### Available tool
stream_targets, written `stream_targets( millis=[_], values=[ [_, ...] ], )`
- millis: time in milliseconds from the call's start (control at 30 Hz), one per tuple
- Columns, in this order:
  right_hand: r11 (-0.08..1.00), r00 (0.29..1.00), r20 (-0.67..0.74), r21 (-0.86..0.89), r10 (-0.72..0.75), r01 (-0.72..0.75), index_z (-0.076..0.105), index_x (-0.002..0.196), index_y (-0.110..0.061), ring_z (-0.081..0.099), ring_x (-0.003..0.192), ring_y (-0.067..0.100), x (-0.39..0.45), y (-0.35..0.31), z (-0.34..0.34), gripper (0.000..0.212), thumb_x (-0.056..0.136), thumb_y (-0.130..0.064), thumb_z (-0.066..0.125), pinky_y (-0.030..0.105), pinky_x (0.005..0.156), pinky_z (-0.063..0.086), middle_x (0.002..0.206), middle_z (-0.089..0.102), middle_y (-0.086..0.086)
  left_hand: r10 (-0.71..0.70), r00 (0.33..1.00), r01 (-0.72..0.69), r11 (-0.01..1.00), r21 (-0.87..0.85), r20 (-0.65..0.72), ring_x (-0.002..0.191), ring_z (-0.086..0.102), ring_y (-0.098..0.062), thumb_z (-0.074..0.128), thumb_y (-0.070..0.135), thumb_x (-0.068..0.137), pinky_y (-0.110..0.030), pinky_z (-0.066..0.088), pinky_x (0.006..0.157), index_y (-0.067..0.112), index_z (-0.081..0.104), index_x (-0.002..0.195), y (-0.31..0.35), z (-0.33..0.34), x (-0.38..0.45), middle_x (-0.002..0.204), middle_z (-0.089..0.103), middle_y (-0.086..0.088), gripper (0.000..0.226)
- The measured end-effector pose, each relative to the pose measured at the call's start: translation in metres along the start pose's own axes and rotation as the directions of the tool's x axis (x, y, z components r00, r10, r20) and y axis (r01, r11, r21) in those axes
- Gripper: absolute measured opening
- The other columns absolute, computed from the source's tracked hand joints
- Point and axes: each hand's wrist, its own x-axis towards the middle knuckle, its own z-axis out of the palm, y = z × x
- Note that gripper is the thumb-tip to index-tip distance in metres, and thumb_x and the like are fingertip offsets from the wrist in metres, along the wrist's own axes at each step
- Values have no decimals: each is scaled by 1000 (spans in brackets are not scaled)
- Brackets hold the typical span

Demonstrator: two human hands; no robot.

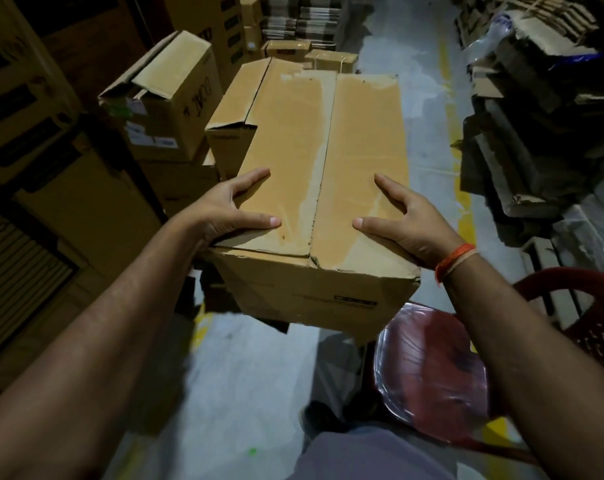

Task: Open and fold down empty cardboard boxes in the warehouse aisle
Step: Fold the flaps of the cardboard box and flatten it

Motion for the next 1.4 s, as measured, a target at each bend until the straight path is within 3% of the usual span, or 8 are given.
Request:
stream_targets(
  millis=[133,300,467,733,967,1100,1267,1400],
  values=[
    [999,999,28,20,40,-40,32,156,-32,31,146,9,-10,11,29,100,74,-44,87,36,120,28,162,31,-10,-71,997,71,998,1,7,131,44,-10,92,29,65,-20,43,99,43,43,151,-21,-2,-23,146,40,13,100],
    [998,989,134,-6,67,-67,30,157,-33,29,147,14,-8,26,65,98,76,-44,84,33,115,28,163,27,-7,-138,990,138,990,-39,-1,118,48,5,90,20,73,2,41,76,35,42,154,-58,-4,-49,145,41,13,95],
    [996,959,271,-35,86,-80,29,156,-37,30,146,16,9,35,105,98,75,-48,84,31,109,29,163,26,-7,-228,972,225,973,-60,-60,140,36,-9,92,31,69,-25,35,108,38,41,154,-94,-13,-82,155,37,10,99],
    [1000,860,510,-17,6,3,30,154,-41,30,145,13,60,26,181,99,73,-49,85,32,112,28,161,27,-11,-347,889,299,934,-197,-298,140,32,-6,92,27,70,-28,30,112,37,37,155,-144,-31,-138,154,38,13,102],
    [985,689,713,9,-128,173,31,154,-42,31,139,8,131,23,262,98,72,-51,85,27,110,28,159,26,-12,-447,702,326,894,-308,-554,135,40,-9,94,32,67,-23,37,102,40,36,155,-191,-29,-164,150,40,13,106],
    [965,536,831,6,-151,263,28,152,-50,30,145,17,191,37,299,104,64,-63,82,43,121,26,162,23,-9,-517,549,355,855,-377,-657,133,38,-4,92,35,73,-23,37,102,43,31,157,-213,-8,-143,154,37,14,104],
    [944,358,923,18,-142,328,26,153,-50,25,150,19,280,80,331,98,74,-49,84,50,123,23,165,15,-5,-605,326,441,777,-449,-727,134,41,-14,90,52,65,-35,40,107,52,30,154,-243,31,-80,153,37,9,107],
    [924,251,953,65,-169,377,29,155,-43,23,142,1,324,138,360,98,75,-42,85,23,120,15,164,19,-9,-643,225,410,744,-527,-732,138,43,-11,90,56,60,-41,40,116,55,33,151,-284,77,-33,156,36,10,108]
  ],
)
